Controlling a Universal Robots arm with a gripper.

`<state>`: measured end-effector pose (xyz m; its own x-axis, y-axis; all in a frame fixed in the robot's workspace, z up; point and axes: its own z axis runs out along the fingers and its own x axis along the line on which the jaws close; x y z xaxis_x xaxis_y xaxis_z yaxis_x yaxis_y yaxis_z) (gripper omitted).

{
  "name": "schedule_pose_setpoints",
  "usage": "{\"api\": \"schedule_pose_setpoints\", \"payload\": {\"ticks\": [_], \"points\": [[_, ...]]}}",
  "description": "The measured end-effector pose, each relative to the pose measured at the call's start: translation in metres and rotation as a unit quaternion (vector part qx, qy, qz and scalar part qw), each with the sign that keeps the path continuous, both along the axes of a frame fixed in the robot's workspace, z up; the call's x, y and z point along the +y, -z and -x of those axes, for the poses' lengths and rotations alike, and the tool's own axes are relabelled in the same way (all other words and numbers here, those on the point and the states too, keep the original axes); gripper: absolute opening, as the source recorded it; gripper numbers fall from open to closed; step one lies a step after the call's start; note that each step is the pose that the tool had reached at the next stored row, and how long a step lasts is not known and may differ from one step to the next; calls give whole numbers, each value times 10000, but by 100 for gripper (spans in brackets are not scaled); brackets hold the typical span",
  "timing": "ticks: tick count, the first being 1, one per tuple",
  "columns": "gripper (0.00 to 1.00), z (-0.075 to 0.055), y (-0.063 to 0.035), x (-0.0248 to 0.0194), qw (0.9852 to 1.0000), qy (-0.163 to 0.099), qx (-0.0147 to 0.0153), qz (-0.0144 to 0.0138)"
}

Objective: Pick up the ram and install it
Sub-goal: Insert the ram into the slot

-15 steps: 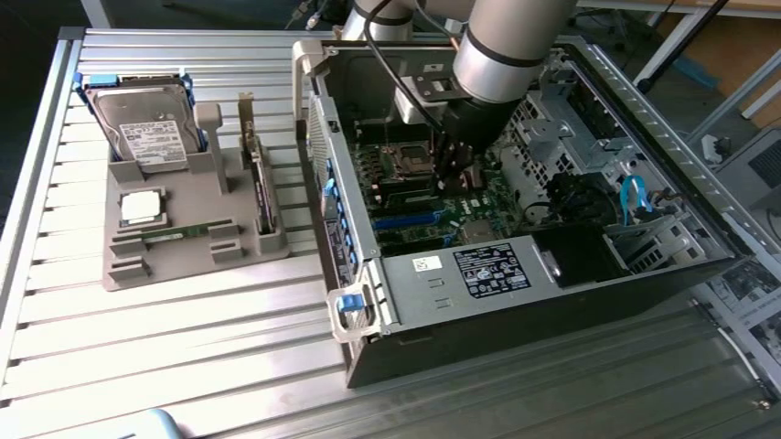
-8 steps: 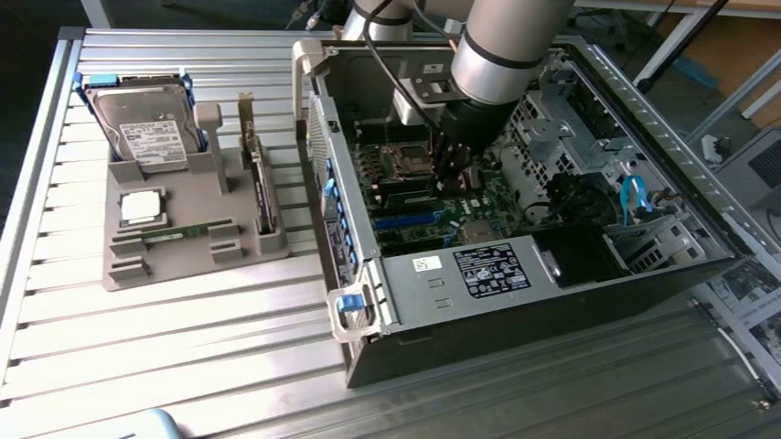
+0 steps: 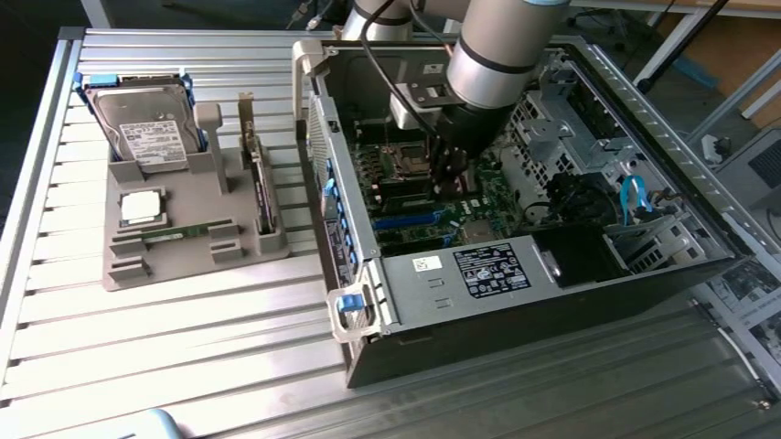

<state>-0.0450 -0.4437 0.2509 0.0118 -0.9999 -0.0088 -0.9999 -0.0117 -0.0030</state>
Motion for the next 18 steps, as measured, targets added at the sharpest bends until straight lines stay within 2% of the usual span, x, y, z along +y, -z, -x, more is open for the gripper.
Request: {"api": "schedule_pose_setpoints", "payload": {"ticks": [9,18], "points": [[12,21,47,0,10000,-1,0,48],[12,33,110,4,10000,0,0,65]]}}
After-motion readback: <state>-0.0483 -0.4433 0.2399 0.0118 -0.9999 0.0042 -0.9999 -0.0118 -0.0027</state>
